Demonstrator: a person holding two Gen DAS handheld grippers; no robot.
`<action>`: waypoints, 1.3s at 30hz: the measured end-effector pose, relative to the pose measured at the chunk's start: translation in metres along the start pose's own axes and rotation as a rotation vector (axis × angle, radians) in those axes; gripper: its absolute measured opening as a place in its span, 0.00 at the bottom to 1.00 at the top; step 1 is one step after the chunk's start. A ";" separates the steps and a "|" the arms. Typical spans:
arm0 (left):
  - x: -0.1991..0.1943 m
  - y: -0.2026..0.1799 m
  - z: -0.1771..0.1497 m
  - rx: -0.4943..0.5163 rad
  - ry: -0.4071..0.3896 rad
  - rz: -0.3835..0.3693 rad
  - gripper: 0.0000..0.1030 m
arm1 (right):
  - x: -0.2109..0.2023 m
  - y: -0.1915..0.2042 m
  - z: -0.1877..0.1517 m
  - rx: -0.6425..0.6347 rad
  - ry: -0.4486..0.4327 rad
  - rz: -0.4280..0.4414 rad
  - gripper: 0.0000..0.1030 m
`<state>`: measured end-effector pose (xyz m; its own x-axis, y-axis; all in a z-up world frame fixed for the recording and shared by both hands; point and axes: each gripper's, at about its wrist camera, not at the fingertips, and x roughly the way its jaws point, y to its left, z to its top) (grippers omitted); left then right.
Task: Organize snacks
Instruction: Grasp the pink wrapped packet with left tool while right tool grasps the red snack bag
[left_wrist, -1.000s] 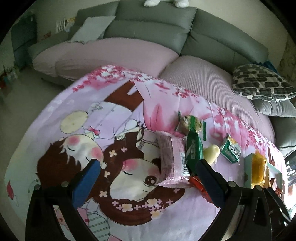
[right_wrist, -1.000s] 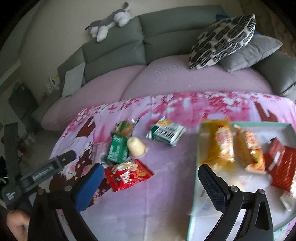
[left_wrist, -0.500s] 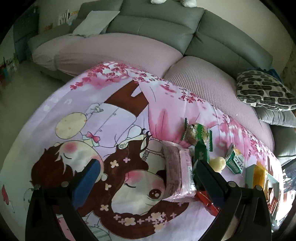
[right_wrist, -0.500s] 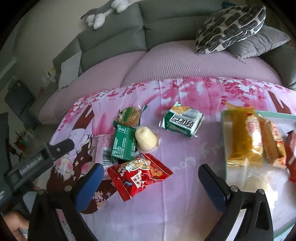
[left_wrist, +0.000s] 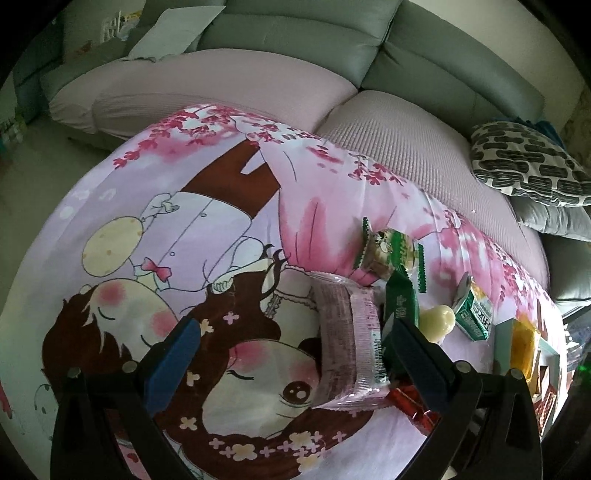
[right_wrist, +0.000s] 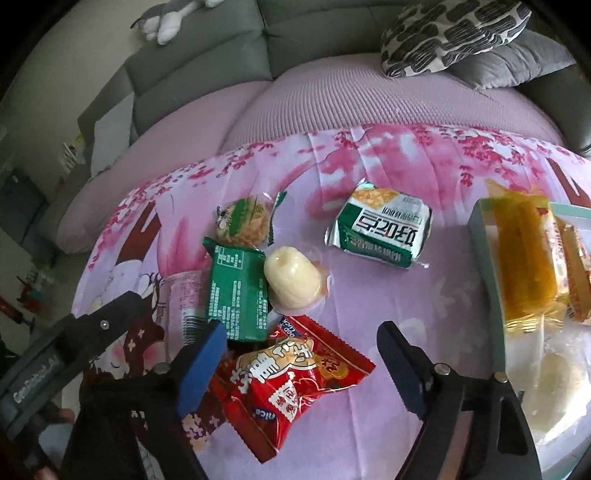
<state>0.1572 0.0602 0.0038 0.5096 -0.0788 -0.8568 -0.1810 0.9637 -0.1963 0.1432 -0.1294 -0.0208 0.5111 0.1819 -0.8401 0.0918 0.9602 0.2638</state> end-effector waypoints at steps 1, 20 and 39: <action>0.001 0.000 0.000 -0.002 0.004 -0.006 1.00 | 0.002 0.000 -0.001 -0.001 0.007 -0.002 0.82; 0.037 -0.010 -0.015 -0.002 0.139 -0.073 0.76 | -0.008 -0.013 -0.029 -0.015 0.062 0.004 0.69; 0.049 -0.008 -0.017 -0.014 0.149 -0.080 0.68 | -0.006 -0.013 -0.040 -0.068 0.065 -0.019 0.54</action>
<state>0.1694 0.0448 -0.0447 0.3929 -0.1934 -0.8990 -0.1573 0.9491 -0.2729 0.1047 -0.1348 -0.0383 0.4532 0.1752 -0.8740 0.0417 0.9752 0.2172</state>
